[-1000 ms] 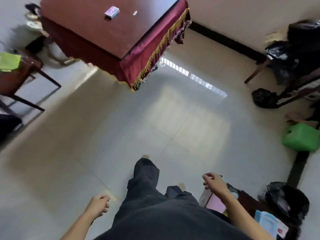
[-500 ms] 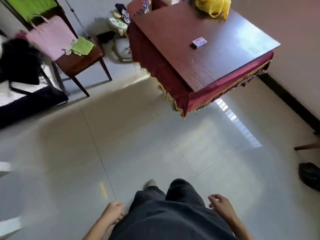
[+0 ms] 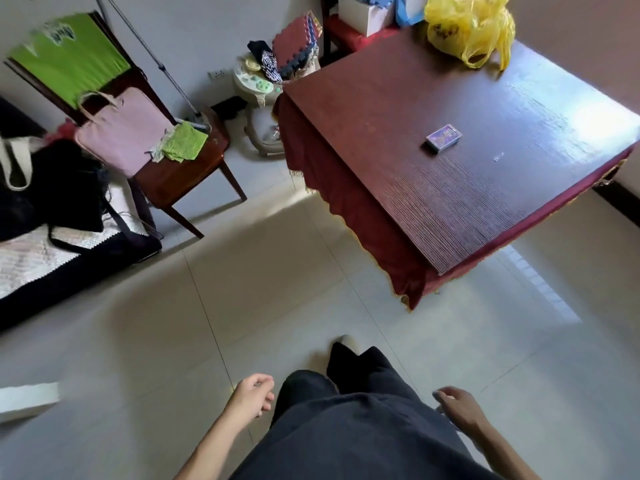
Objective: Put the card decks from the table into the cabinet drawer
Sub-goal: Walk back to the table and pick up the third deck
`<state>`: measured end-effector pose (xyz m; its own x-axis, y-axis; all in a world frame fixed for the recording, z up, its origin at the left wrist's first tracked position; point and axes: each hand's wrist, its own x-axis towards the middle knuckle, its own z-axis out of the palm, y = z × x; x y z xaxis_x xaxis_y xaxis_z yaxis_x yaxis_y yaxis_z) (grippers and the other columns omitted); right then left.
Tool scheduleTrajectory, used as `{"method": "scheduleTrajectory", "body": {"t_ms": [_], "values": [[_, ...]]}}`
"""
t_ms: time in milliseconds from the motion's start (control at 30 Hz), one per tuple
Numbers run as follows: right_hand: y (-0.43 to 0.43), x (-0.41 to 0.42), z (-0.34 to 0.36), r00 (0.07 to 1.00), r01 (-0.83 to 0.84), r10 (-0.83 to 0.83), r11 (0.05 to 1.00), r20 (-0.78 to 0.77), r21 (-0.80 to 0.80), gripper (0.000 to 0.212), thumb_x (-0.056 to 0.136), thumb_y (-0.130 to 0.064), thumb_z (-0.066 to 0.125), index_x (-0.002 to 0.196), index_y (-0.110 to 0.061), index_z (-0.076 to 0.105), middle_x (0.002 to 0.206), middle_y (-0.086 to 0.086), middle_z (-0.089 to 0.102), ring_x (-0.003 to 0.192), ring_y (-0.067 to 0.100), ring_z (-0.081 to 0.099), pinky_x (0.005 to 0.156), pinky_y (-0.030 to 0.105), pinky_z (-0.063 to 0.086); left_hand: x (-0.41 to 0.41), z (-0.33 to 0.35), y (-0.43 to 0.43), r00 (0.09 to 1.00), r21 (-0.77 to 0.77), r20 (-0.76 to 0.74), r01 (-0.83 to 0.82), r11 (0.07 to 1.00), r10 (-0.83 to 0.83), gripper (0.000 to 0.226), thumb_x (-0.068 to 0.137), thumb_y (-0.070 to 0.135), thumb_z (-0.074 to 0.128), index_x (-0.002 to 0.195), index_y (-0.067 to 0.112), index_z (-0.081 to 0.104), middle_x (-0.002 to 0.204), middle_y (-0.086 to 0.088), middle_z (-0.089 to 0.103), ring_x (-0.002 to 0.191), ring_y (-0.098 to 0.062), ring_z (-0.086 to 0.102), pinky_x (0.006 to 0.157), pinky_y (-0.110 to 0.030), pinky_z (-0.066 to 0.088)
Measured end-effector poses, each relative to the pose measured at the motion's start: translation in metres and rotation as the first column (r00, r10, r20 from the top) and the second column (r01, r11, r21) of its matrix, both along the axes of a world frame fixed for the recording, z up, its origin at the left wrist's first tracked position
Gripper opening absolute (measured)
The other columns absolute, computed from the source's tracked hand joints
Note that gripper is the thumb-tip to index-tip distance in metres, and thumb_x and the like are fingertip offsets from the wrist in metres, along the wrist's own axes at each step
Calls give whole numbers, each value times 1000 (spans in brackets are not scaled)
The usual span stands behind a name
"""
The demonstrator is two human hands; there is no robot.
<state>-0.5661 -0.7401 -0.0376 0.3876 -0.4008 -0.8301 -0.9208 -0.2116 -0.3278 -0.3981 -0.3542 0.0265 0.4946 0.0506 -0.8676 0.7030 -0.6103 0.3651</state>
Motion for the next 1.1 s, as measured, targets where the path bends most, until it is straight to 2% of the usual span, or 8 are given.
{"method": "scheduleTrajectory", "body": {"t_ms": [133, 267, 400, 467, 633, 767, 967, 1100], "values": [[-7, 144, 22, 987, -68, 63, 997, 148, 32, 17, 100, -20, 58, 104, -8, 69, 85, 10, 74, 70, 19, 69, 55, 22, 47, 45, -1, 20, 997, 78, -17, -72, 994, 73, 18, 96, 15, 54, 106, 5, 64, 73, -10, 61, 51, -18, 49, 44, -20, 31], [-7, 261, 42, 951, -34, 23, 999, 308, 33, 16, 99, -22, 59, 103, -10, 70, 84, 9, 74, 68, 15, 68, 53, 17, 46, 99, -1, 31, 997, 143, -34, -65, 988, 70, 10, 92, 8, 60, 92, 3, 68, 65, -5, 63, 51, -15, 53, 42, -18, 38], [1, 329, 45, 946, 38, -47, 999, 322, 34, 13, 98, -26, 60, 100, -18, 71, 84, 7, 75, 67, 11, 69, 53, 15, 44, 188, -10, 34, 998, 145, -68, 24, 989, -14, 11, 91, 8, 59, 85, 5, 68, 78, -5, 65, 65, -7, 54, 46, -9, 40], [7, 338, 40, 956, 115, -125, 992, 267, 52, 14, 99, -24, 59, 100, -16, 71, 85, 10, 75, 66, 13, 68, 53, 16, 44, 243, -18, 34, 996, 143, -59, 70, 987, -62, 12, 93, 7, 58, 87, 2, 68, 84, -12, 63, 63, -11, 53, 43, -10, 41], [24, 323, 31, 909, 386, -388, 921, 150, 42, 14, 98, -11, 61, 94, -2, 71, 71, 9, 68, 57, 16, 60, 48, 14, 45, 391, -33, -12, 980, 76, -50, 194, 978, -191, 11, 96, 5, 52, 88, 4, 60, 60, -12, 55, 34, -14, 42, 35, -14, 27], [52, 294, 25, 829, 558, -559, 829, 19, 34, 23, 94, -12, 63, 72, -7, 67, 65, 4, 65, 64, 19, 56, 64, 31, 42, 492, -30, -81, 905, 72, -18, 426, 902, -426, 13, 97, 11, 50, 88, 10, 59, 66, -8, 60, 44, -16, 47, 38, -16, 30], [84, 293, 2, 627, 778, -775, 628, -83, 18, 30, 92, -8, 66, 64, -6, 73, 70, 8, 74, 72, 22, 60, 70, 31, 43, 575, -21, -196, 772, -26, 65, 635, 772, -632, 10, 97, 15, 52, 93, 14, 62, 72, -8, 63, 50, -16, 52, 45, -21, 34], [69, 331, 2, 611, 792, -790, 609, -57, 45, 37, 94, -5, 63, 57, -14, 66, 62, 6, 66, 65, 19, 55, 68, 31, 41, 590, -23, -241, 738, -51, 36, 674, 737, -673, 8, 97, 15, 53, 95, 15, 61, 71, -8, 63, 48, -14, 52, 42, -19, 34]]}}
